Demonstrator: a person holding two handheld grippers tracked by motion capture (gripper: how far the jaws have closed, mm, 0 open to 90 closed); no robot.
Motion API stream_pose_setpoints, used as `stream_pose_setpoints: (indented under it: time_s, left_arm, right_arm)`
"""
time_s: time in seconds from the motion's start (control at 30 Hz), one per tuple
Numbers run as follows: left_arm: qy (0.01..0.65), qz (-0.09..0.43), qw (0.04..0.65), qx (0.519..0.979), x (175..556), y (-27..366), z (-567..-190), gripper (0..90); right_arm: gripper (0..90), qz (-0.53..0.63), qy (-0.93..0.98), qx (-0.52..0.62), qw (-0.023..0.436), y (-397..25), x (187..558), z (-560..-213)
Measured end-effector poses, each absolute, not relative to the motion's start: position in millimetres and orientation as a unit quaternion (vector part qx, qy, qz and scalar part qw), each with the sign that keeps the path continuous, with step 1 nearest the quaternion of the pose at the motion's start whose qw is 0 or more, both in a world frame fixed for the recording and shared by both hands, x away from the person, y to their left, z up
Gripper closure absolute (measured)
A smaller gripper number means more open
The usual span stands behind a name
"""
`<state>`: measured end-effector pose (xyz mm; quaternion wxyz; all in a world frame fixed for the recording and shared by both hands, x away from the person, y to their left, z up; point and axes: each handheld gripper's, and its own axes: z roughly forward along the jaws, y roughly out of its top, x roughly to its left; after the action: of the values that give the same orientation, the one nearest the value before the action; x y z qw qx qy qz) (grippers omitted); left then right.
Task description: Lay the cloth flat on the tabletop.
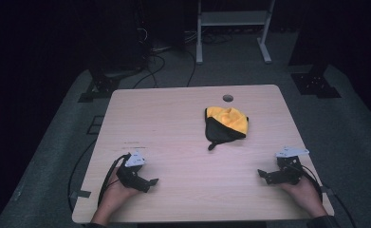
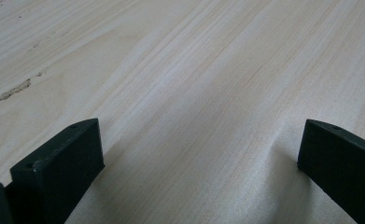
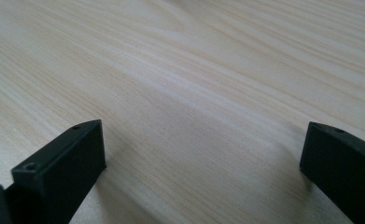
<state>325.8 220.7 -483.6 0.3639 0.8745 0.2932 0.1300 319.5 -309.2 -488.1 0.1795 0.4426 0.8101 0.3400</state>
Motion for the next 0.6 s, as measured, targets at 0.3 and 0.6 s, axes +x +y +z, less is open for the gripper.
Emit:
stream_pose_setpoints:
  time_s: [0.3, 0.6]
  left_arm:
    - [0.296, 0.131, 0.364, 0.874, 326.0, 220.3, -483.6, 0.0]
    - [0.297, 0.131, 0.364, 0.873, 325.1, 220.5, -483.6, 0.0]
  right_arm:
    - [0.3, 0.339, 0.809, 0.445, 0.181, -311.2, 320.8, -487.8]
    - [14.4, 0.340, 0.814, 0.440, 0.172, -313.0, 319.0, -473.6]
